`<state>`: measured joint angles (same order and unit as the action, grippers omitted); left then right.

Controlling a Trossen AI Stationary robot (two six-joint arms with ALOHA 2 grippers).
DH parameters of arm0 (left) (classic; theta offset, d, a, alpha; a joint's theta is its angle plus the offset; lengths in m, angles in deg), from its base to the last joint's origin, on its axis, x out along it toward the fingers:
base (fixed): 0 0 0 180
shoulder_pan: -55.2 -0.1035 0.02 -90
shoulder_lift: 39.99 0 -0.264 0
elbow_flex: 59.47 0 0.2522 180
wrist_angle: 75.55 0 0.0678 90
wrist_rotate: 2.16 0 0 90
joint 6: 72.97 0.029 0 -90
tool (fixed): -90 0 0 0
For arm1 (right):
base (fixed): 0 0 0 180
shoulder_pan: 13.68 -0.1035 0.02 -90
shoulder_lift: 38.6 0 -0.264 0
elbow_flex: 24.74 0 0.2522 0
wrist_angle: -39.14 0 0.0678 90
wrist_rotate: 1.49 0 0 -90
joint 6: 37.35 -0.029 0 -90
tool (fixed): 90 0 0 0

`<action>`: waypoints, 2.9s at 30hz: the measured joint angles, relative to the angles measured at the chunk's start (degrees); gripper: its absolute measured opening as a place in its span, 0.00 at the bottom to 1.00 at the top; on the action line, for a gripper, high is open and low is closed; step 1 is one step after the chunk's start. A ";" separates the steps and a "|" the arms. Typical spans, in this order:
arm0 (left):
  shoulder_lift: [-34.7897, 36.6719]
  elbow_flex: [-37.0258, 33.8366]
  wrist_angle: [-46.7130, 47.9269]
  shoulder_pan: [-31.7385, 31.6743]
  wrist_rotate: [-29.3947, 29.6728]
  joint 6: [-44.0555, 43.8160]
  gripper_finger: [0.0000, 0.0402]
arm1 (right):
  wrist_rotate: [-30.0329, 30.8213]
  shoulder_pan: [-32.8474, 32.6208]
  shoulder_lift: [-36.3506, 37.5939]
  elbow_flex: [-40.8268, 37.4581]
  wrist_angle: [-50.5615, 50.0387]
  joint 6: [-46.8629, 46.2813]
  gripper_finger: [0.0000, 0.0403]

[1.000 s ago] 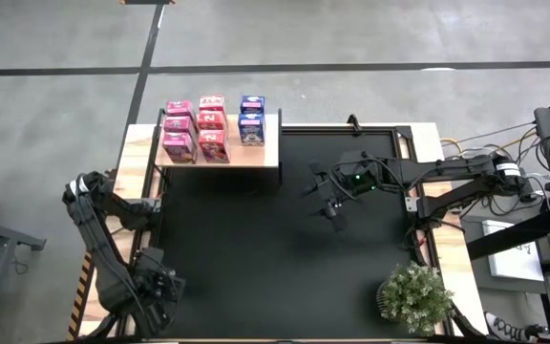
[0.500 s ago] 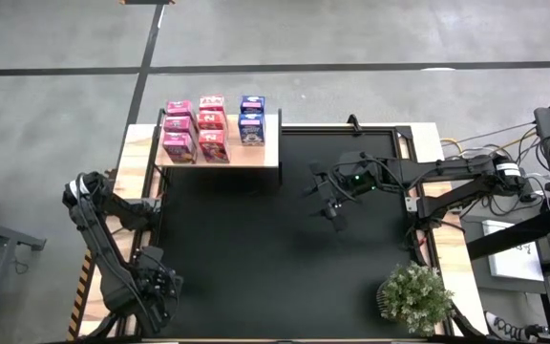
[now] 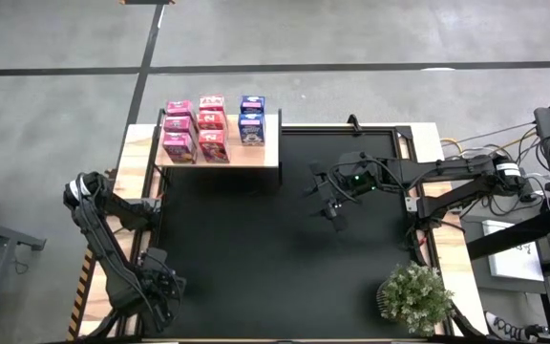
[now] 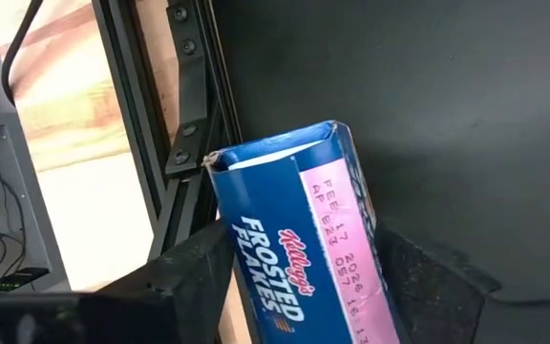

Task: Stack cereal on shelf
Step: Align the blue cereal box with the other blue cereal box on the shelf

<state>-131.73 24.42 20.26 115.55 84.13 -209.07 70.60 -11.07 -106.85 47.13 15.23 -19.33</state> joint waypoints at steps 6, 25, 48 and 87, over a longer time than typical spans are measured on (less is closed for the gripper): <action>0.00 0.47 0.01 0.01 0.17 0.07 0.53 | -0.01 0.00 0.00 0.00 -0.01 0.00 0.54; -0.04 2.91 0.98 -0.02 1.85 2.09 0.49 | -0.01 0.00 -0.03 -0.02 -0.32 -0.02 0.54; -0.04 6.93 1.78 -1.91 15.30 14.43 0.33 | -0.02 0.00 -0.07 -0.12 -2.71 -0.46 0.54; 0.37 38.99 -3.31 -62.22 25.90 152.48 0.33 | -0.04 0.02 -0.09 -4.24 2.16 -4.04 0.54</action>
<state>-131.36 63.42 16.95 53.33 110.03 -56.59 70.56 -11.04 -106.94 42.89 17.39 -23.38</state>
